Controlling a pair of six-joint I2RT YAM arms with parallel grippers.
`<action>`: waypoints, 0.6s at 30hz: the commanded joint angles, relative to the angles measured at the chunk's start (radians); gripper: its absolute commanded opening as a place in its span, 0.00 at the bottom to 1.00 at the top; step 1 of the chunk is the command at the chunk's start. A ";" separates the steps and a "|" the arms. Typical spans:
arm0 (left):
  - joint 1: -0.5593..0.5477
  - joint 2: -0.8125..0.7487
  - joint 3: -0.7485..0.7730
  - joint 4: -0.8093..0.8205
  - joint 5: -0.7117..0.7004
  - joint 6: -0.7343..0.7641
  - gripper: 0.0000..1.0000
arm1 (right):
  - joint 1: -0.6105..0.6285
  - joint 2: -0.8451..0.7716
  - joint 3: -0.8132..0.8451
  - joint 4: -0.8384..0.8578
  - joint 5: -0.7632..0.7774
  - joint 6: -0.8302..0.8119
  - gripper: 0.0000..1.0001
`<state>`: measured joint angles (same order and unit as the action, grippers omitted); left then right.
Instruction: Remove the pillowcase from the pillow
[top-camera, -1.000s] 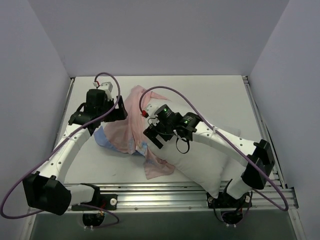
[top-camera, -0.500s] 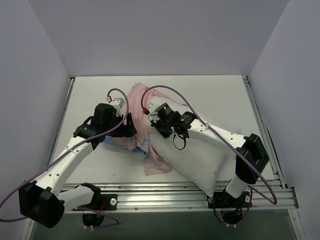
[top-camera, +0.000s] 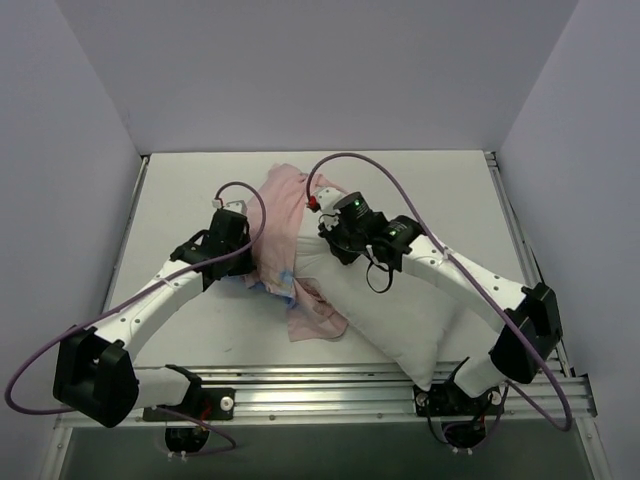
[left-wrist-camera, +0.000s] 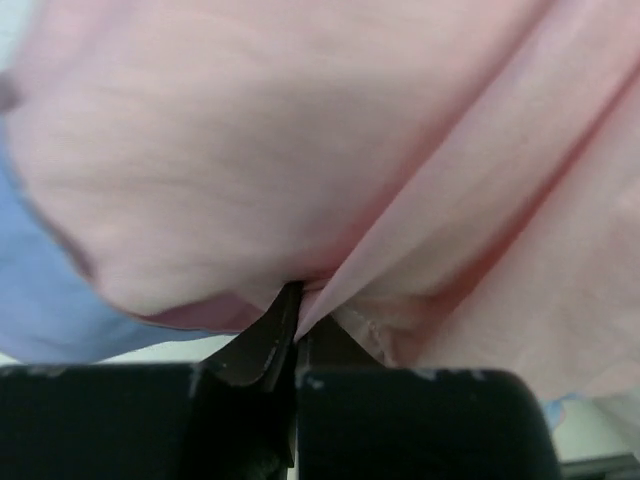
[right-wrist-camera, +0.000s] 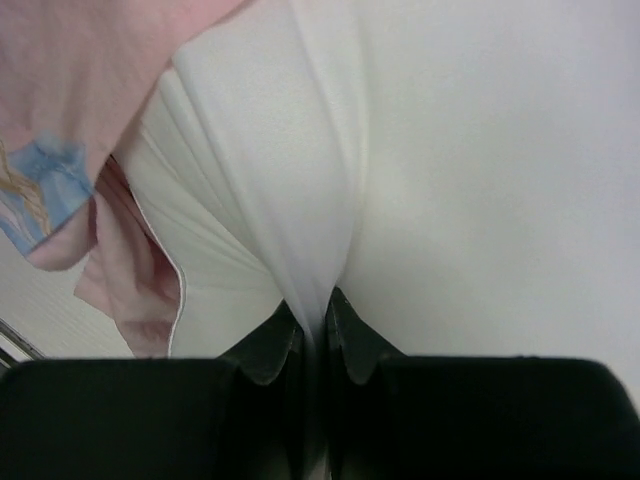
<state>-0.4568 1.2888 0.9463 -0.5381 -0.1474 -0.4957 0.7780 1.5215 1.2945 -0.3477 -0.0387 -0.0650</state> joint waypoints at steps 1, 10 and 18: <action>0.065 0.000 0.045 -0.019 -0.286 -0.079 0.02 | -0.091 -0.163 0.012 -0.115 0.074 0.016 0.00; 0.225 -0.037 0.080 0.042 -0.365 -0.104 0.02 | -0.322 -0.355 0.005 -0.218 0.063 0.025 0.00; 0.319 -0.002 0.195 0.070 -0.354 -0.014 0.02 | -0.414 -0.408 0.020 -0.278 0.008 0.036 0.00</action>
<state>-0.1909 1.2865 1.0576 -0.4973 -0.3252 -0.5808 0.3679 1.1419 1.2846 -0.5568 -0.0883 -0.0273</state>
